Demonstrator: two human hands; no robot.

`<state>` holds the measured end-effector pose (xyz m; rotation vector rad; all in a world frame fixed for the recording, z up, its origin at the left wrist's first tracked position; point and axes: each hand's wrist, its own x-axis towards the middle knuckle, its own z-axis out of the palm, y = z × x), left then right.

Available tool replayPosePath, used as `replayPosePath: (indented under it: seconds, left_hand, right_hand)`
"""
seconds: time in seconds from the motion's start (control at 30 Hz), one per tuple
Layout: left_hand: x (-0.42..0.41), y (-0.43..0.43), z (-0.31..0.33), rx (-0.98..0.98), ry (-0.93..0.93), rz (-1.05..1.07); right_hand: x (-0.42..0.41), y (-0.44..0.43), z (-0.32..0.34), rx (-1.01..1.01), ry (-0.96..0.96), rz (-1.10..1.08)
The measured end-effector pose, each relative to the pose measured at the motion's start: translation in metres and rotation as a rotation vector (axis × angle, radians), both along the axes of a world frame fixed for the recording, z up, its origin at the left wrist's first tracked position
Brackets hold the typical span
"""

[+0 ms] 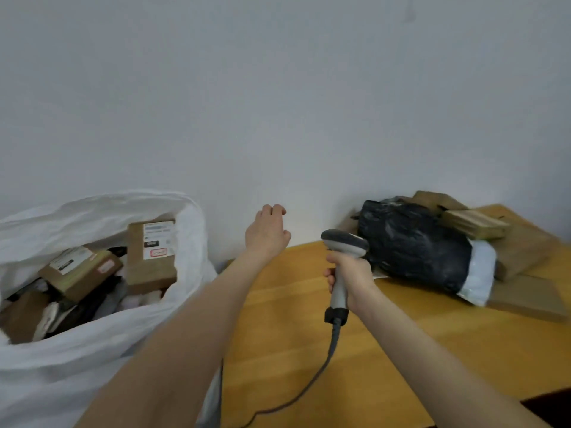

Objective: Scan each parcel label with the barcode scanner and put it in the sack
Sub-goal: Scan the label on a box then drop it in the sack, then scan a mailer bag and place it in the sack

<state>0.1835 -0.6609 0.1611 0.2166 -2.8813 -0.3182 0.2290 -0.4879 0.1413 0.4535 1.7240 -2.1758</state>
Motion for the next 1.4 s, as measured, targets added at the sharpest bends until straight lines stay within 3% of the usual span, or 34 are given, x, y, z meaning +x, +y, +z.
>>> replayPosePath:
  seconds: [0.2,0.4,0.7,1.0,1.17,1.3,1.4]
  left_hand:
    - [-0.031,0.154,-0.029,0.084,-0.140,-0.141]
    - [-0.078,0.245,-0.061,0.088,-0.246,-0.253]
    - [-0.200,0.301,-0.094,-0.014,-0.387,-0.303]
    - [-0.304,0.302,-0.124,-0.206,-0.532,-0.254]
    - [-0.304,0.304,-0.124,-0.345,-0.308,-0.259]
    - [-0.281,0.288,-0.110,-0.310,-0.152,-0.268]
    - [-0.248,0.268,-0.096,-0.291,0.079,-0.262]
  right_hand:
    - [-0.017,0.149,-0.011,0.017,-0.067,-0.222]
    - [-0.044,0.236,-0.023,-0.016,-0.108,-0.403]
    - [-0.129,0.311,-0.047,-0.003,-0.165,-0.521]
    - [-0.211,0.328,-0.080,0.066,-0.193,-0.408]
    - [-0.224,0.330,-0.086,0.037,-0.219,-0.380]
    - [-0.221,0.329,-0.079,0.025,-0.192,-0.319]
    - [-0.216,0.329,-0.066,0.006,-0.139,-0.291]
